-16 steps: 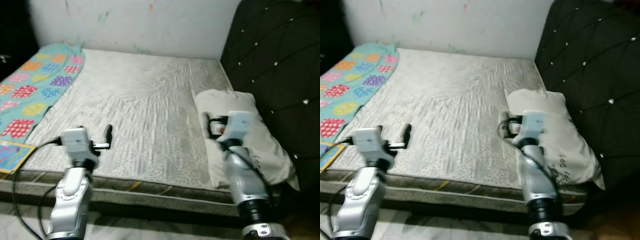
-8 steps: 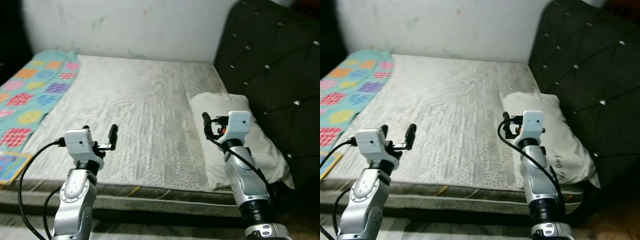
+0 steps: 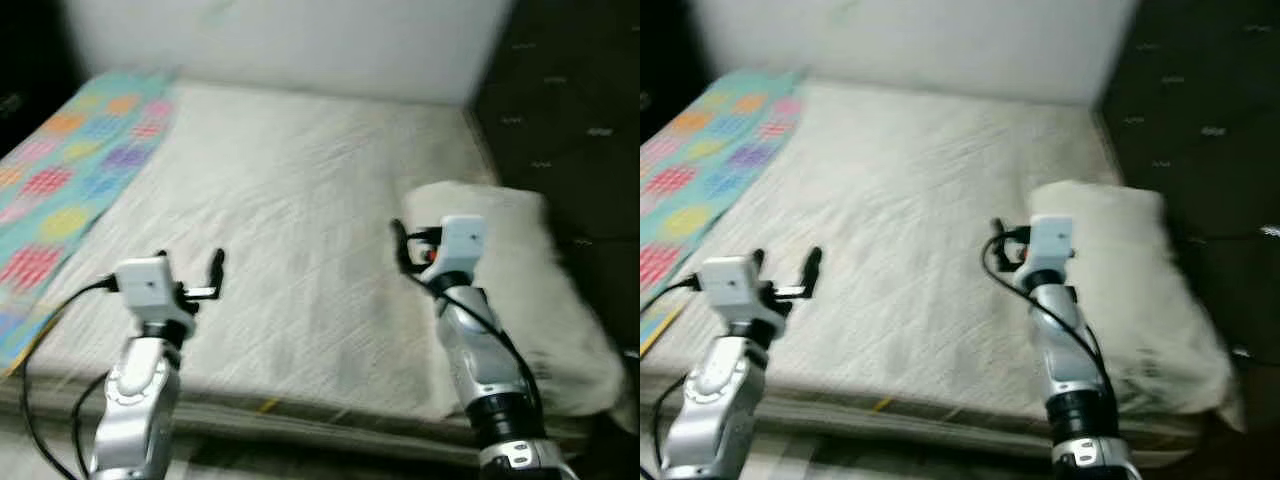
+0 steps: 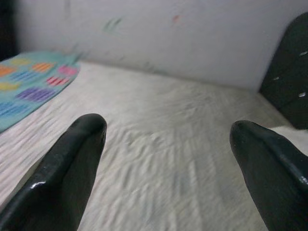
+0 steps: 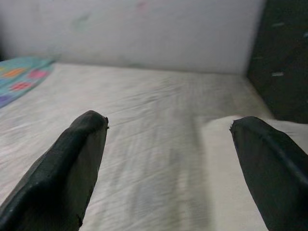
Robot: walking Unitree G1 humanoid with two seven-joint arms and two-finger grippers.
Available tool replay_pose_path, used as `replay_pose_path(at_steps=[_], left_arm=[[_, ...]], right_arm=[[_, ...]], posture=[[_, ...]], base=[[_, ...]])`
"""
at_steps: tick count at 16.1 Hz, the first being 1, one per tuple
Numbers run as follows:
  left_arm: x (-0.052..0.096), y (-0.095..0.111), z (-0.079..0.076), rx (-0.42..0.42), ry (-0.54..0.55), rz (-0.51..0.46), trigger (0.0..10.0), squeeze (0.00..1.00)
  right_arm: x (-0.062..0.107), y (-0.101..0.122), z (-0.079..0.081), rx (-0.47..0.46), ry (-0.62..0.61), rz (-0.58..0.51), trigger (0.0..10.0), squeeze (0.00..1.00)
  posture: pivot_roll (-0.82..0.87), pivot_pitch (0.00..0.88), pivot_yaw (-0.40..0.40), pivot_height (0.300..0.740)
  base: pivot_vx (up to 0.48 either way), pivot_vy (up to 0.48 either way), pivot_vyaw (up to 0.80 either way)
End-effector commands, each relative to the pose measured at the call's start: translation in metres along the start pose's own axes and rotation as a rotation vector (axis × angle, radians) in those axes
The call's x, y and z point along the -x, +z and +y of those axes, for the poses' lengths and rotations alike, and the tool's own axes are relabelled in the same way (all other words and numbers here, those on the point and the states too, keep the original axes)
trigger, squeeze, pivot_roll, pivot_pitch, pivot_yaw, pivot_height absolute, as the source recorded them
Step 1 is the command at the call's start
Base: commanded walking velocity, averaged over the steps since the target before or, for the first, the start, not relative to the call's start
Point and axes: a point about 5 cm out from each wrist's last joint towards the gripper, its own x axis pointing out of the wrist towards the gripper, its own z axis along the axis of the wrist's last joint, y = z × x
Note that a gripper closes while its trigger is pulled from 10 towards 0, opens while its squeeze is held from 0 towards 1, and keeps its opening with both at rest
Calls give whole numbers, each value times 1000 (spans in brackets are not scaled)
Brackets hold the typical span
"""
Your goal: Clean up the room
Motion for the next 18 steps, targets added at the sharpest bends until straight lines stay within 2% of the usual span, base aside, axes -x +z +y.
replay_pose_path(at_steps=[1,5,9,18], left_arm=[[-1,-1,-12,19,-33,7,10000,0],[0,-5,-11,27,-11,26,10000,0],[-1,-4,-13,28,-22,27,10000,0],[0,-4,-13,18,-11,24,10000,0]], right_arm=[[3,-1,-16,14,-46,1,10000,0],[6,-3,-23,26,-59,9,10000,0],[5,-2,-25,28,-64,7,10000,0],[5,0,-15,48,7,-1,10000,0]], posture=[[-14,0,-19,740],[-15,0,-18,740],[-17,0,-16,740],[-25,0,-20,740]], base=[[0,0,0],[0,0,0],[0,480,0],[0,480,0]])
